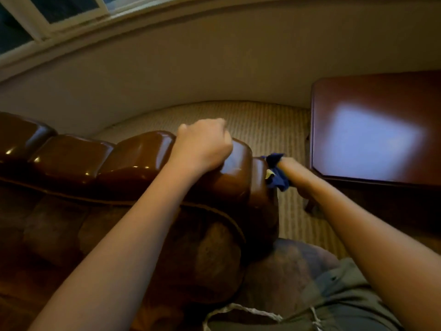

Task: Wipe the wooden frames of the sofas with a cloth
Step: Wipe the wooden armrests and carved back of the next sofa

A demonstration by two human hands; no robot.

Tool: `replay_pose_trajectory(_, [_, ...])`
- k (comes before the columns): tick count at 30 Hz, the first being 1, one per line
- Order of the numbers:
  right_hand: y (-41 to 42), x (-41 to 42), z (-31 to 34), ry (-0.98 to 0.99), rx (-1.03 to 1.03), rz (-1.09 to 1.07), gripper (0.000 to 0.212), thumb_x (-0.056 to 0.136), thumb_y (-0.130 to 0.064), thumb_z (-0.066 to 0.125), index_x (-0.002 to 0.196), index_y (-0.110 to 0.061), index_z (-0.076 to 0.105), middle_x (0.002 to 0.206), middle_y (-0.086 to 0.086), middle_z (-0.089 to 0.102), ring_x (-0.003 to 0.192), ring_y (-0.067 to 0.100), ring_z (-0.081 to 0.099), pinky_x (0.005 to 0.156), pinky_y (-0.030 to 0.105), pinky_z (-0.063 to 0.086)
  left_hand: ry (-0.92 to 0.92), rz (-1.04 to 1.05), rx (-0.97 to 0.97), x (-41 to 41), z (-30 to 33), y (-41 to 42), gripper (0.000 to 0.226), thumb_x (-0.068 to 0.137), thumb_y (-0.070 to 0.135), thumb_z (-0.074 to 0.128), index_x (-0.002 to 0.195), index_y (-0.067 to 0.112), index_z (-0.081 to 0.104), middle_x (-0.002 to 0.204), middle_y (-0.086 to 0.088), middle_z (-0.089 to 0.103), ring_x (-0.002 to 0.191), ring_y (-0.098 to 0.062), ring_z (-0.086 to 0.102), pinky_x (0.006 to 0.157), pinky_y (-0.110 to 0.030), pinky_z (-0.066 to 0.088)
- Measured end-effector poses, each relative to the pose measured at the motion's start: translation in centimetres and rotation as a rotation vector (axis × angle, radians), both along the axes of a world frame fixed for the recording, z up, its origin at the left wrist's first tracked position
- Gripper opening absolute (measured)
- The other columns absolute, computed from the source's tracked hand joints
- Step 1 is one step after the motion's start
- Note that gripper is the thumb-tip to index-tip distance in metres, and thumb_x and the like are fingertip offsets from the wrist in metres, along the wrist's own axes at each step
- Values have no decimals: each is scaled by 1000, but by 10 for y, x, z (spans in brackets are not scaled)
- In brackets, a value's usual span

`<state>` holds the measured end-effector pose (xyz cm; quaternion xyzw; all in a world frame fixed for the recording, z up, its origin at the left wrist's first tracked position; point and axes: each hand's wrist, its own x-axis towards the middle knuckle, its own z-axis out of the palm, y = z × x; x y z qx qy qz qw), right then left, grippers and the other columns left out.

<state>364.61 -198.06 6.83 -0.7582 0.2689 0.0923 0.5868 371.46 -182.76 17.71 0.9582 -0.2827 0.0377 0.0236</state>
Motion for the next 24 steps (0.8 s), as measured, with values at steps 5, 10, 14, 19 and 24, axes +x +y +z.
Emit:
replay_pose_trajectory(5, [33, 14, 33, -582, -221, -76, 23, 94, -19, 50, 90, -8, 70, 96, 9, 59, 100, 24, 51, 87, 29, 37, 36, 33, -291, 2, 2, 5, 42, 90, 25, 29, 114, 6, 58, 117, -16, 62, 111, -33, 53, 94, -38, 40])
replay_pose_trajectory(10, [52, 34, 57, -611, -418, -5, 30, 98, -23, 41, 105, -10, 66, 113, 11, 61, 112, 27, 47, 94, 30, 31, 7, 87, -447, 6, 4, 9, 33, 97, 12, 35, 121, 5, 58, 123, -15, 60, 117, -27, 51, 91, -26, 32])
replay_pose_trajectory(14, [24, 16, 20, -329, -202, 25, 31, 99, -8, 38, 120, 4, 57, 125, 23, 54, 120, 34, 47, 96, 30, 32, 23, 76, -543, 10, 2, 11, 33, 95, 11, 36, 116, 5, 62, 119, -11, 61, 115, -20, 52, 88, -21, 33])
replay_pose_trajectory(19, [77, -20, 24, -718, -605, -261, 43, 92, -41, 39, 116, -18, 67, 125, 4, 56, 125, 29, 34, 106, 39, 27, 224, 115, -868, 11, 7, 13, 31, 78, 24, 38, 90, 21, 67, 90, 7, 64, 92, -7, 57, 79, -19, 42])
replay_pose_trajectory(24, [107, 12, 66, -1000, -715, -74, 41, 94, -33, 42, 124, -13, 61, 125, 11, 59, 120, 34, 45, 102, 47, 36, 311, 163, -1212, 9, 12, 18, 33, 89, 0, 36, 77, 16, 62, 81, 0, 62, 71, -1, 60, 63, -11, 44])
